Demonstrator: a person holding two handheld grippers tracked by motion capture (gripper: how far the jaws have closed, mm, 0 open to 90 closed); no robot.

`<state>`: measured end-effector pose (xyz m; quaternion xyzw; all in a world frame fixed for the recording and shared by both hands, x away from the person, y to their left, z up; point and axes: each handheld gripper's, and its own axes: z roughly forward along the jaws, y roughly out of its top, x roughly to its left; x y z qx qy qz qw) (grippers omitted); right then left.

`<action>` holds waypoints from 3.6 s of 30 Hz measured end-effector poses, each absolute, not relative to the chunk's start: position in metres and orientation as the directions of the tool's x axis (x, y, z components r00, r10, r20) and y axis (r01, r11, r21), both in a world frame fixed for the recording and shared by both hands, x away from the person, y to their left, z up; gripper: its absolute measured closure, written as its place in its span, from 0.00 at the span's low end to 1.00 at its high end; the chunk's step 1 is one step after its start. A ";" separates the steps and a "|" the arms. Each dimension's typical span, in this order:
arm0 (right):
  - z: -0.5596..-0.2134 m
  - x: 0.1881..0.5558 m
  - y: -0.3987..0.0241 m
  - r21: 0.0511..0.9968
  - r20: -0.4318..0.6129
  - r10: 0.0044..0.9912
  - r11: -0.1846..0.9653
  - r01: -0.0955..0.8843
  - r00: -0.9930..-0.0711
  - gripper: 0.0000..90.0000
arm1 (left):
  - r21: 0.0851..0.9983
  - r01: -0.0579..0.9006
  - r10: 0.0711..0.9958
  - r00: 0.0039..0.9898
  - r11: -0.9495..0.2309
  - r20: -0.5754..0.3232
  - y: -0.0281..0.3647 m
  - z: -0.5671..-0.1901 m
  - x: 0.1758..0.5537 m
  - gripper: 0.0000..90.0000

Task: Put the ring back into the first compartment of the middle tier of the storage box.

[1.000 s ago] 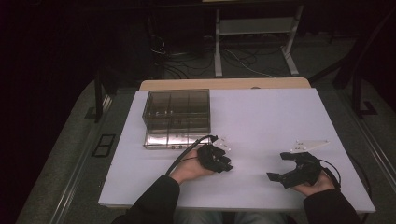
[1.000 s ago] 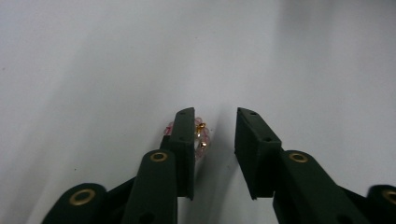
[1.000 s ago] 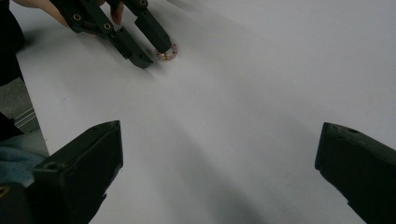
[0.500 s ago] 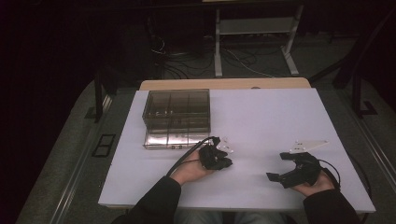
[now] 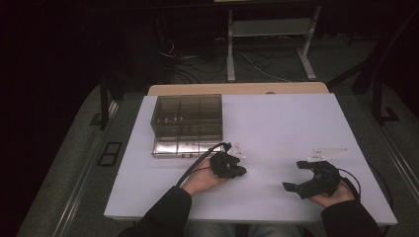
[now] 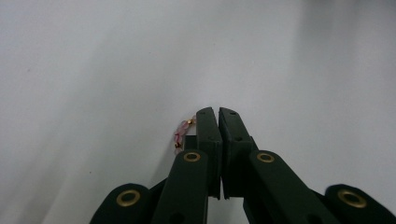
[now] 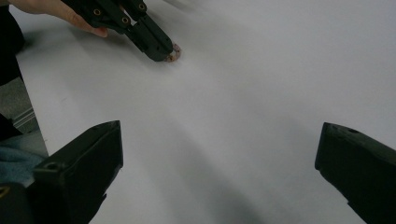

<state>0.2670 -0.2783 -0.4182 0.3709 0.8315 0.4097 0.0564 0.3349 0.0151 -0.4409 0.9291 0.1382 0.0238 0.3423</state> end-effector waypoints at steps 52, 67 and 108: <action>-0.418 0.268 -0.279 0.724 0.211 0.662 0.389 0.570 -0.719 0.00 | 0.750 0.256 0.291 0.953 -0.610 -0.088 0.037 -0.404 0.333 0.97; -0.418 0.268 -0.279 0.727 0.211 0.662 0.385 0.568 -0.719 0.00 | 0.776 0.256 0.302 0.949 -0.577 -0.088 0.046 -0.392 0.332 0.97; -0.417 0.267 -0.279 0.725 0.220 0.668 0.375 0.578 -0.711 0.00 | 0.837 0.273 0.378 0.922 -0.474 -0.086 0.084 -0.366 0.333 0.97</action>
